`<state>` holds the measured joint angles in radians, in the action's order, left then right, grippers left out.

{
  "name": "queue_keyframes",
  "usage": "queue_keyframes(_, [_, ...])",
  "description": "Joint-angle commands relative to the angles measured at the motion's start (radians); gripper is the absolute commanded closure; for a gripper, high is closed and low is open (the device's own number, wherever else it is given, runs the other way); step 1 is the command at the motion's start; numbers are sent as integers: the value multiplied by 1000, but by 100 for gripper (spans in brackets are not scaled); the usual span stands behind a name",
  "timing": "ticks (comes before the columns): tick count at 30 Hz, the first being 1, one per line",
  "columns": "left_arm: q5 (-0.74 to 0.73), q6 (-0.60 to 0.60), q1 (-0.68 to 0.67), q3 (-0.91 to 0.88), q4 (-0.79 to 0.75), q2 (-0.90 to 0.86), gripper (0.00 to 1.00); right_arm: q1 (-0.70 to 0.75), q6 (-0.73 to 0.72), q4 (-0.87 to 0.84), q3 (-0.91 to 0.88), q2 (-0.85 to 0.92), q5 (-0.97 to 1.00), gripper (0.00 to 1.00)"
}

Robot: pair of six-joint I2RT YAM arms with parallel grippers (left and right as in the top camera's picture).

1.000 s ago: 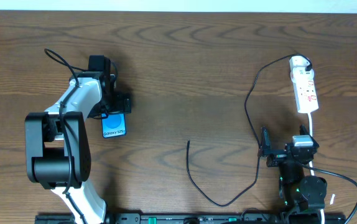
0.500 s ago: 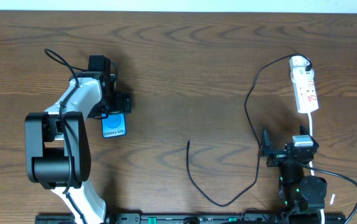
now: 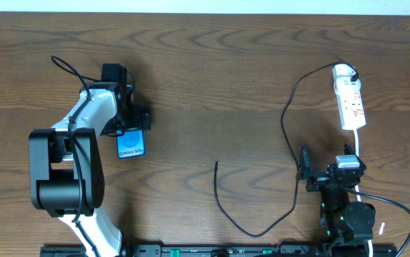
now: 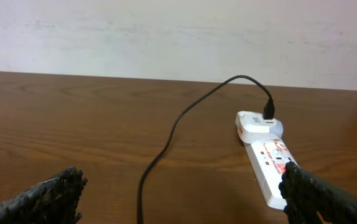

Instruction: Plug charger to phone and switch on socket

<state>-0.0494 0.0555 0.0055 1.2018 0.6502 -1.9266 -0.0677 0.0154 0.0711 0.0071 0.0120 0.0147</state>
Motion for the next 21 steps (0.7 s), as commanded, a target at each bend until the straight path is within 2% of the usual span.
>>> queue_keyframes(1, [9, 2, 3, -7, 3, -16, 3, -2, 4, 4, -2, -6, -6, 1])
queue_keyframes(21, [9, 2, 3, -7, 3, -16, 4, -2, 4, 4, -2, -6, -6, 1])
